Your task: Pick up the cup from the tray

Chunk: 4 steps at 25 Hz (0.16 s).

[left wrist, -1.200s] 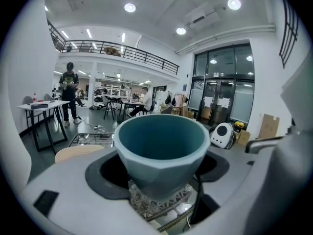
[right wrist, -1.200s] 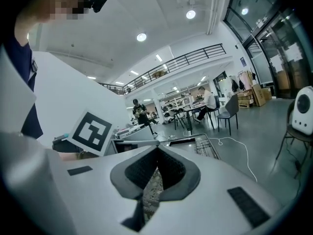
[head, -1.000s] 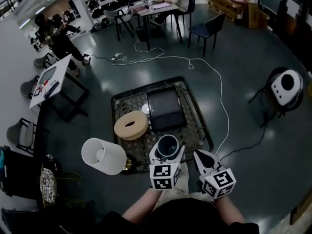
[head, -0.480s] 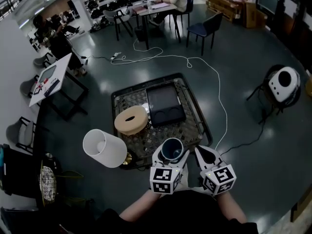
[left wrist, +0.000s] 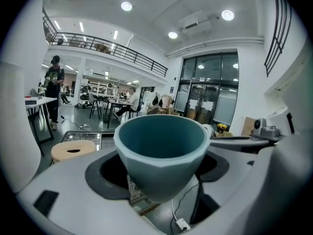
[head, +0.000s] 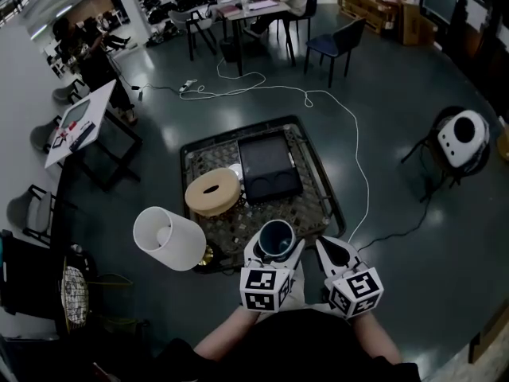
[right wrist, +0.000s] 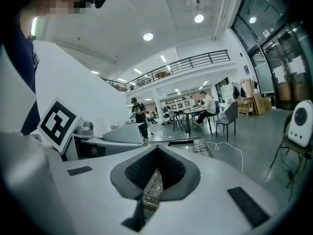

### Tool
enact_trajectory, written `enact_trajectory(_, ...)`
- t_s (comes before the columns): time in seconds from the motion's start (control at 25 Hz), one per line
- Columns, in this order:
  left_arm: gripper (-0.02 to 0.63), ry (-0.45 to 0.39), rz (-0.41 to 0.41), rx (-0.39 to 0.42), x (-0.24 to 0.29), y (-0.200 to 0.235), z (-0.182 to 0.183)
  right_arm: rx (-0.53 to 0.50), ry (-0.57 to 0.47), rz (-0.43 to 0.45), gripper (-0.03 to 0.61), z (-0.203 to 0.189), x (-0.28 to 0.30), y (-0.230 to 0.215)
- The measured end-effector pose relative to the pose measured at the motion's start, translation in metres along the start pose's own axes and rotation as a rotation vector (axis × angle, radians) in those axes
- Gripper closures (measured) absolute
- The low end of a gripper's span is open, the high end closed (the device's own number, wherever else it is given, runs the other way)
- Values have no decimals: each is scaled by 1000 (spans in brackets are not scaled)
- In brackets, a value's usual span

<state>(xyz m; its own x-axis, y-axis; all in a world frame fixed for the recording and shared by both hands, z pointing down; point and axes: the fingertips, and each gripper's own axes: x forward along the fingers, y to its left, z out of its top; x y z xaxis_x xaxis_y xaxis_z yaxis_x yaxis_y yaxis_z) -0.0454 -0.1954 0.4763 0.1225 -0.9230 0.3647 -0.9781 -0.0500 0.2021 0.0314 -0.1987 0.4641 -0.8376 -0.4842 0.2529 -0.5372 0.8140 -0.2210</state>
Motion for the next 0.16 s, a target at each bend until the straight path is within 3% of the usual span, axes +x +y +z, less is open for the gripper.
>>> enact_trajectory(0.16,227,8,6,-1,5,3,-3,2,0,-4,568,0,3,-4)
